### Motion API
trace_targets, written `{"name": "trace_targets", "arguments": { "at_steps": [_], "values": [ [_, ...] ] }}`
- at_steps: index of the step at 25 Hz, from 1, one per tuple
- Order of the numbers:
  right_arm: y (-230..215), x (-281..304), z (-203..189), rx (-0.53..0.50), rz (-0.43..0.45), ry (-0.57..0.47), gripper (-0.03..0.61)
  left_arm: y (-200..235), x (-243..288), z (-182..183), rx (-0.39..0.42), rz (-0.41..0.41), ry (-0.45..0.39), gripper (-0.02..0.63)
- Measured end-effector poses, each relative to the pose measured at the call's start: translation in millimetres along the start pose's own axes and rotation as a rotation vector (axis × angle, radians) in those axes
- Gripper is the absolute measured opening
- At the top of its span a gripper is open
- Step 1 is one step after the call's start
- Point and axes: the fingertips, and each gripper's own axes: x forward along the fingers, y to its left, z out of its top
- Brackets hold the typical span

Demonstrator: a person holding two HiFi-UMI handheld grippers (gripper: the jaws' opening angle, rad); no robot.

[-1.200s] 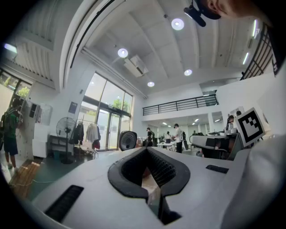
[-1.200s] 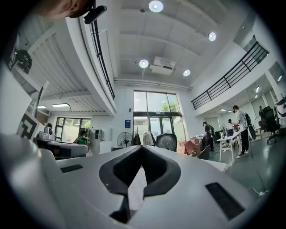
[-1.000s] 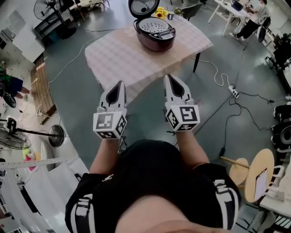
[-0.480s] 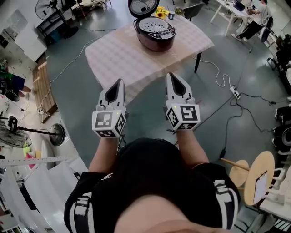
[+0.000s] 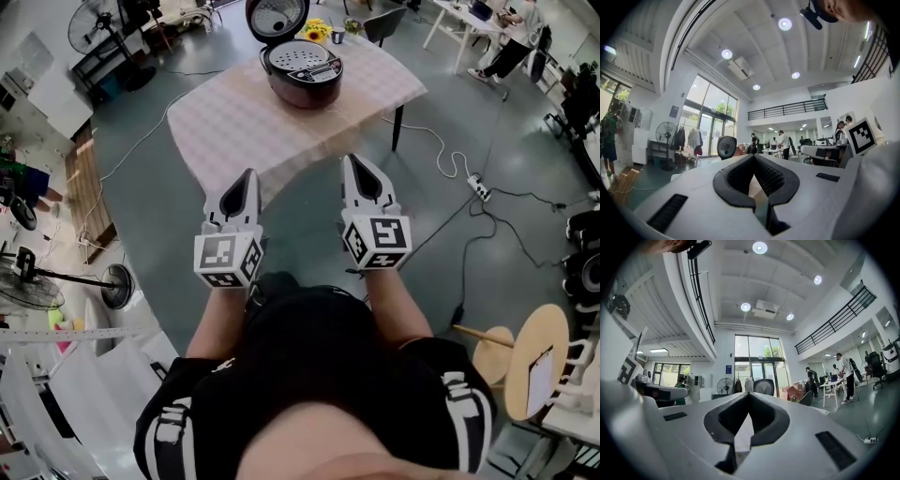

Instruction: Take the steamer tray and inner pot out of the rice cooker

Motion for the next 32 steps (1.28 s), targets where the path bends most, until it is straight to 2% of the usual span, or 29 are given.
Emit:
{"name": "trace_targets", "arguments": {
  "at_steps": [14, 20, 25, 32],
  "values": [
    [-34.7, -35.1, 2.6, -0.004, -0.038, -0.013, 0.0, -52.5, 20.6, 0.3, 0.034, -0.084, -0.006, 0.003],
    [-56.6, -33.4, -0.2, 0.006, -0.072, -0.039, 0.0, -64.0, 36.3, -1.8, 0.081, -0.112, -0.019, 0.003],
    [-66.5, -4.7, -7.8, 0.007, -0.079, -0.039, 0.0, -51.5, 62.2, -10.8, 0.104, -0.117, -0.009, 0.003],
    [-82.2, 66.2, -32.5, -0.001, -0.07, 0.0, 0.0, -8.2, 124.1, -36.3, 0.054, -0.104, 0.022, 0.003]
  ]
}}
